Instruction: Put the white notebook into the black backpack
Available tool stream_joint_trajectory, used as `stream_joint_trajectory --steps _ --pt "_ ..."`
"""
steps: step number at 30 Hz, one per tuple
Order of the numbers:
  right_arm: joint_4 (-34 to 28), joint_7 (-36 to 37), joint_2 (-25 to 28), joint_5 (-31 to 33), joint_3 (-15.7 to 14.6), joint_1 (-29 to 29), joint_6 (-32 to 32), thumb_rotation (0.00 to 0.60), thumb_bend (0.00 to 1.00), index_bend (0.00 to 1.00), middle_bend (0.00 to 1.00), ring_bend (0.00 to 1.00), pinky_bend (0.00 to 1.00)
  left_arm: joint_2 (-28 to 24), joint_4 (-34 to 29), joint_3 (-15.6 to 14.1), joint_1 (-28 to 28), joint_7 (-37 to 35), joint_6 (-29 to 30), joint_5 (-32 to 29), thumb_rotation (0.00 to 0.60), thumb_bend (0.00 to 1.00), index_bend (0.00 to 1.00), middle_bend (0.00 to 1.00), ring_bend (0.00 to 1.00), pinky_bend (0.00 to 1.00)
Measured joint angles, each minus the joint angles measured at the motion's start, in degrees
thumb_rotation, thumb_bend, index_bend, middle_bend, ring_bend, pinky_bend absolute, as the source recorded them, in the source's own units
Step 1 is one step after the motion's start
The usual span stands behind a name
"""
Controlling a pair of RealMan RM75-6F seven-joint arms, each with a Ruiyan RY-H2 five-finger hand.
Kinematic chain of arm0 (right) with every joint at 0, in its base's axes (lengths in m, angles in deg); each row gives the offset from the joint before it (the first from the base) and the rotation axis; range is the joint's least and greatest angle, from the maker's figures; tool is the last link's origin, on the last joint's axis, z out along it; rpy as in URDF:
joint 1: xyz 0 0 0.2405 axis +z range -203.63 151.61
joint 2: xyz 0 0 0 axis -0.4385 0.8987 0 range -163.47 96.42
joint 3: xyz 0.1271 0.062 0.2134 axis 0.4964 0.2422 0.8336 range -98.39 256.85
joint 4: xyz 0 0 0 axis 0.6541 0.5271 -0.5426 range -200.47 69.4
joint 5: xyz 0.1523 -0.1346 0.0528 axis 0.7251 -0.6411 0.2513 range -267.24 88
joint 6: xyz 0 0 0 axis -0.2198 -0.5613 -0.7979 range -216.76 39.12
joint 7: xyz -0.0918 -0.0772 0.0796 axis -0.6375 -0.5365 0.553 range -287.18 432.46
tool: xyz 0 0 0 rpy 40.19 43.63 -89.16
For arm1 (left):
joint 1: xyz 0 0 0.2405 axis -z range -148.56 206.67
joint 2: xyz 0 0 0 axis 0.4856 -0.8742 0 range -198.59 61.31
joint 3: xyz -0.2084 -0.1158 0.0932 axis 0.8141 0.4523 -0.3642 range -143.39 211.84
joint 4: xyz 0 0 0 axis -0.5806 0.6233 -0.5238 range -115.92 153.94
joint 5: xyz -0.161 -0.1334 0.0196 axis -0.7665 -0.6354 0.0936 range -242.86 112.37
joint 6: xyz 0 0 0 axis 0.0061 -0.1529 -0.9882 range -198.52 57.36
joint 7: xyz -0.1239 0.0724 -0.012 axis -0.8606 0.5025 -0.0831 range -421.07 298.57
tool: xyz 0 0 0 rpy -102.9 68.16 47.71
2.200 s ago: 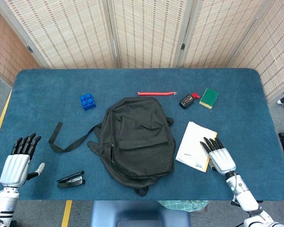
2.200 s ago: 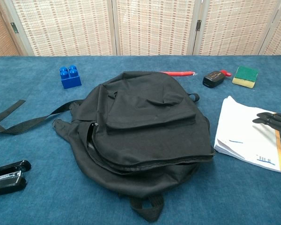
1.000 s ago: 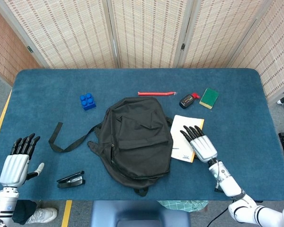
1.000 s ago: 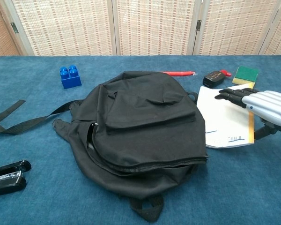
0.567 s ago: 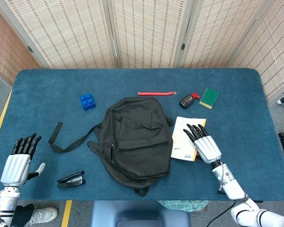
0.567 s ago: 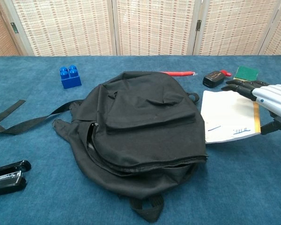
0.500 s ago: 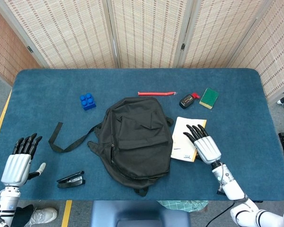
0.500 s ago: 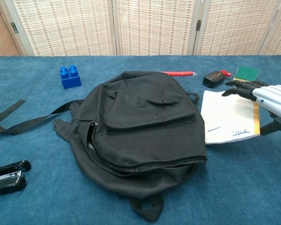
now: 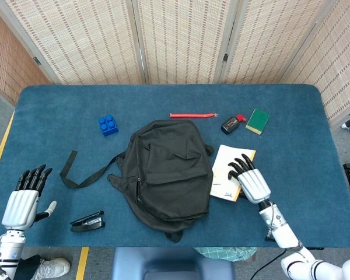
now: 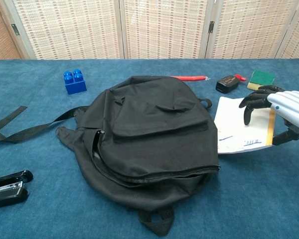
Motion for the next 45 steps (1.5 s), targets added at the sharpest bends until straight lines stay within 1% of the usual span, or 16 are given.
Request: stream_joint_trajectory --steps 4,11,16,19,25,32,38,45 --pt "0.25 -0.52 -0.16 0.43 -0.06 0.03 0.55 0.6 0.39 0.59 0.32 0.18 0.05 0.02 0.0 -0.04 0.06 0.08 -0.13 -0.02 0.6 0.36 0.05 0.06 0.07 0.0" --pt "1.21 -1.15 -0.05 0.2 -0.77 0.1 1.15 0.6 0.39 0.63 0.33 0.19 0.06 -0.19 -0.17 -0.11 0.27 0.01 -0.49 0.08 0.6 0.36 0.05 0.06 0.07 0.0" --pt "2.79 -1.71 -0.28 -0.34 -1.25 -0.27 0.2 0.6 0.39 0.67 0.35 0.21 0.07 -0.47 -0.36 -0.2 0.48 -0.29 -0.91 0.18 0.6 0.36 0.05 0.06 0.07 0.0" --pt "3.85 -1.85 -0.47 -0.55 -1.3 -0.81 -1.21 0.6 0.39 0.69 0.36 0.22 0.08 -0.7 -0.46 -0.32 0.62 -0.75 -1.31 0.29 0.6 0.36 0.05 0.06 0.07 0.0" --pt "5.78 -2.35 -0.25 -1.13 -1.34 -2.15 -4.73 0.6 0.44 0.71 0.38 0.23 0.08 -1.2 -0.13 -0.22 1.26 -1.8 -1.53 1.52 0.6 0.36 0.05 0.06 0.07 0.0" --pt "6.04 -4.27 1.83 -1.96 -0.01 -3.36 -10.96 0.6 0.47 0.71 0.38 0.24 0.08 -2.46 0.02 0.46 4.03 -2.81 -3.57 3.85 0.6 0.36 0.05 0.06 0.08 0.0" --pt "1.58 -7.19 6.15 -3.15 1.41 -3.61 -15.15 0.6 0.48 0.71 0.38 0.24 0.08 -4.06 -0.68 1.2 7.58 -3.83 -6.57 6.55 0.6 0.36 0.06 0.06 0.08 0.0" --pt "-9.17 -11.88 13.88 -4.68 3.53 -3.2 -17.95 0.6 0.48 0.71 0.38 0.24 0.08 -5.59 -1.53 1.42 13.39 -6.14 -13.46 9.73 0.6 0.36 0.08 0.06 0.09 0.0"
